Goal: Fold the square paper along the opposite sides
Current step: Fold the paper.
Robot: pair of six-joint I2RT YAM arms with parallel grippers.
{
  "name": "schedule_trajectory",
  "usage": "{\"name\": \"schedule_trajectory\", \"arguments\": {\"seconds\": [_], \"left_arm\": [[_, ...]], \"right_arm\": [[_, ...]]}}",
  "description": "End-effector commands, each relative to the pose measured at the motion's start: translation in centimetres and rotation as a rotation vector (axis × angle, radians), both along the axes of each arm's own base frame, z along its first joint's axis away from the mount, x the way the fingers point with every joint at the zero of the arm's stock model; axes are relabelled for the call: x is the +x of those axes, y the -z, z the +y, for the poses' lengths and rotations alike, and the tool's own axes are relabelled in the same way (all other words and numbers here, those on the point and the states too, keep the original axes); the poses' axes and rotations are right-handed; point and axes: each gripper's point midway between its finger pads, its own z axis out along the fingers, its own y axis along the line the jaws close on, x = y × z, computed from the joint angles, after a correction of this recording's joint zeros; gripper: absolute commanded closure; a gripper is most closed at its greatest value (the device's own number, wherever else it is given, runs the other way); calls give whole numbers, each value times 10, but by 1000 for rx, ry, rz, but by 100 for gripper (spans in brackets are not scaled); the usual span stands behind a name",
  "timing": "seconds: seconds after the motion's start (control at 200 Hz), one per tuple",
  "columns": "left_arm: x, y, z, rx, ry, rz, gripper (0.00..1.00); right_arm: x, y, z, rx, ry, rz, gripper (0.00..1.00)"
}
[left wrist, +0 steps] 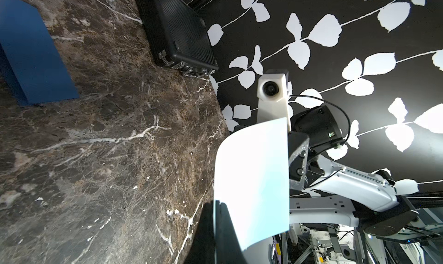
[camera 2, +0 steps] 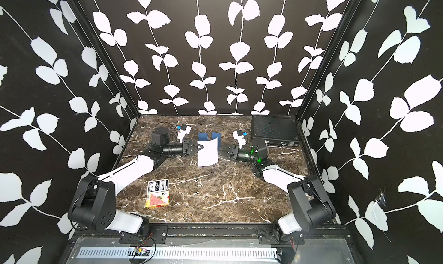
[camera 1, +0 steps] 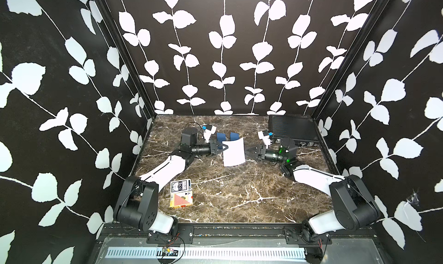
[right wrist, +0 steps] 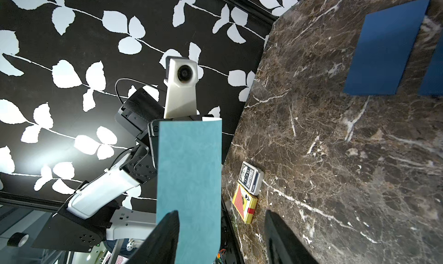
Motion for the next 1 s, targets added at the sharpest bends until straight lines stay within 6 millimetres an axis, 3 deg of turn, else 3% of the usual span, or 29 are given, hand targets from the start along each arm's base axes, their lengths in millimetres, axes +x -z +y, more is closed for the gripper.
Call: {"name": "schedule_trajectory", "arguments": {"seconds": [0.0, 0.355, 0.615, 0.665, 0.835, 0.995], "left_arm": [[2, -13, 1, -33, -1, -34, 100], [3, -22, -1, -91, 1, -30, 100], [4, -26, -2, -111, 0, -31, 100], [4, -26, -2, -112, 2, -32, 100], [1, -27, -2, -101, 8, -40, 100], [1, -29, -2, -103, 10, -43, 100]], "right_arm": [[-7, -12, 12, 5, -24, -59, 39], [-9, -24, 49, 21, -93, -120, 38], [-2, -39, 61, 52, -104, -164, 38], [2, -32, 64, 46, -104, -149, 39], [8, -39, 67, 84, -95, -166, 45], [9, -35, 73, 90, -115, -129, 56]]}}
